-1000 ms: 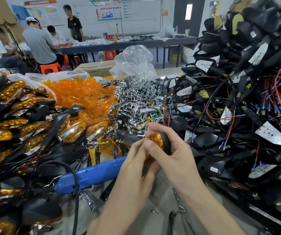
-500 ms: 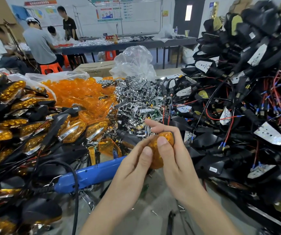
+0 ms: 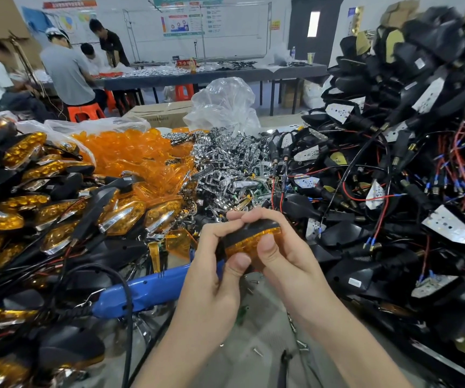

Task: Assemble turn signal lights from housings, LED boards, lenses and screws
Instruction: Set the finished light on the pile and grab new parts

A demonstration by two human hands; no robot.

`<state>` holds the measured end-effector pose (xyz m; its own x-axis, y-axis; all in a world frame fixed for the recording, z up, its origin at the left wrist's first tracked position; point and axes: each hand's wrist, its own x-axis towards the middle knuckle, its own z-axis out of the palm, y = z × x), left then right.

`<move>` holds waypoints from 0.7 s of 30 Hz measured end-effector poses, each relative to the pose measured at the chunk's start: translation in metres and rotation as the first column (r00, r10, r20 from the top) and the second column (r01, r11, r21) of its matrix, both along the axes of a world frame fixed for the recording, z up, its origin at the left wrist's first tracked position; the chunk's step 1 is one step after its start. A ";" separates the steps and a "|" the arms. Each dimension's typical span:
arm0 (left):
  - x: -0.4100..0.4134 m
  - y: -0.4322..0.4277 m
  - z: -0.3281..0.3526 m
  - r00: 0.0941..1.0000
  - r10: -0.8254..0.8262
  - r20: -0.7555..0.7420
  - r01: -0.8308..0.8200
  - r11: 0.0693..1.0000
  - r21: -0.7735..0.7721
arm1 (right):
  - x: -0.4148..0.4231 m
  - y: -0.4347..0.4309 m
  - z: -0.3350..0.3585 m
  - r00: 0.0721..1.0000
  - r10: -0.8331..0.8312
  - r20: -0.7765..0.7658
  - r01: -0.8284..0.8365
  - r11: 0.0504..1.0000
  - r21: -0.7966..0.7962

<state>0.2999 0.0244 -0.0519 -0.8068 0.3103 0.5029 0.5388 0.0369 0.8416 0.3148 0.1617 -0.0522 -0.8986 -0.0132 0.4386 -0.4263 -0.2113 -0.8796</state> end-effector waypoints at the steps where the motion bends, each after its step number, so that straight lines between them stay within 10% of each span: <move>1: 0.000 0.000 0.000 1.000 0.002 0.001 -0.002 1.000 0.001 | 0.000 0.000 0.001 1.000 -0.008 0.002 0.008 1.000 0.006; 21: 0.007 0.012 -0.006 0.871 -0.266 0.412 0.245 0.964 0.104 | -0.001 -0.006 0.002 0.910 -0.145 0.389 0.226 0.959 -0.172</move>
<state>0.3067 0.0360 -0.0575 -0.8405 0.5192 0.1548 0.1210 -0.0986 0.9877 0.3140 0.1557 -0.0501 -0.9732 0.2245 0.0499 -0.1296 -0.3557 -0.9256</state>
